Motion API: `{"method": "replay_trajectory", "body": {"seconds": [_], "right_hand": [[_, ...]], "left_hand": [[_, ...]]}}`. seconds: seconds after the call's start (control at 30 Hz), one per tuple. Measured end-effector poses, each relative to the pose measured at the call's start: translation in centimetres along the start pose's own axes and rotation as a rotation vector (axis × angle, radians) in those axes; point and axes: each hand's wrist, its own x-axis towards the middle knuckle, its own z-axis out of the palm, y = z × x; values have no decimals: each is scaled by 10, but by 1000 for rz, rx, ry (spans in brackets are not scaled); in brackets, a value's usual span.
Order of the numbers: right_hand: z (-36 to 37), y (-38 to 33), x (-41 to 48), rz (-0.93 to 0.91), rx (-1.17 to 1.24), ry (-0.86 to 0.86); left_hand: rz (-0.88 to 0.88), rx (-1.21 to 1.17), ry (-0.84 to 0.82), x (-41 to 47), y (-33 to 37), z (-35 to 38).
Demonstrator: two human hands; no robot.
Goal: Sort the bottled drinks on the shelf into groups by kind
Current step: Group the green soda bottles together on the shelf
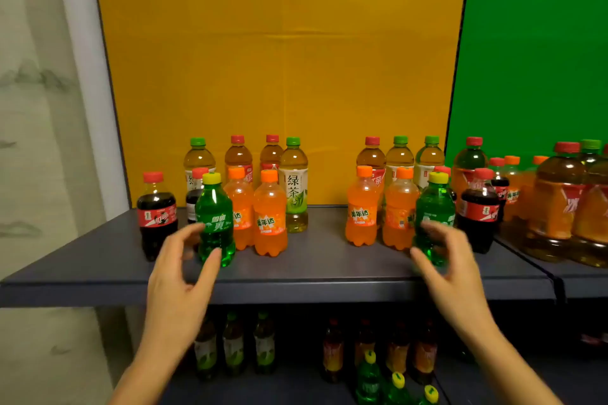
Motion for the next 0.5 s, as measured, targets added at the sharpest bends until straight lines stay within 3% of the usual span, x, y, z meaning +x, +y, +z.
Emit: {"method": "replay_trajectory", "body": {"seconds": [0.07,0.13,0.33,0.5], "right_hand": [[4,5,25,-1,-96,190],[8,7,46,57,-114,273],[24,35,62,264,-47,278],[26,52,64,433,86,186]], "left_hand": [[28,109,19,25,-9,10],[-9,189,29,47,-18,21],[-149,225,-4,68,-55,45],[-183,215,-7,71,-72,52]]}}
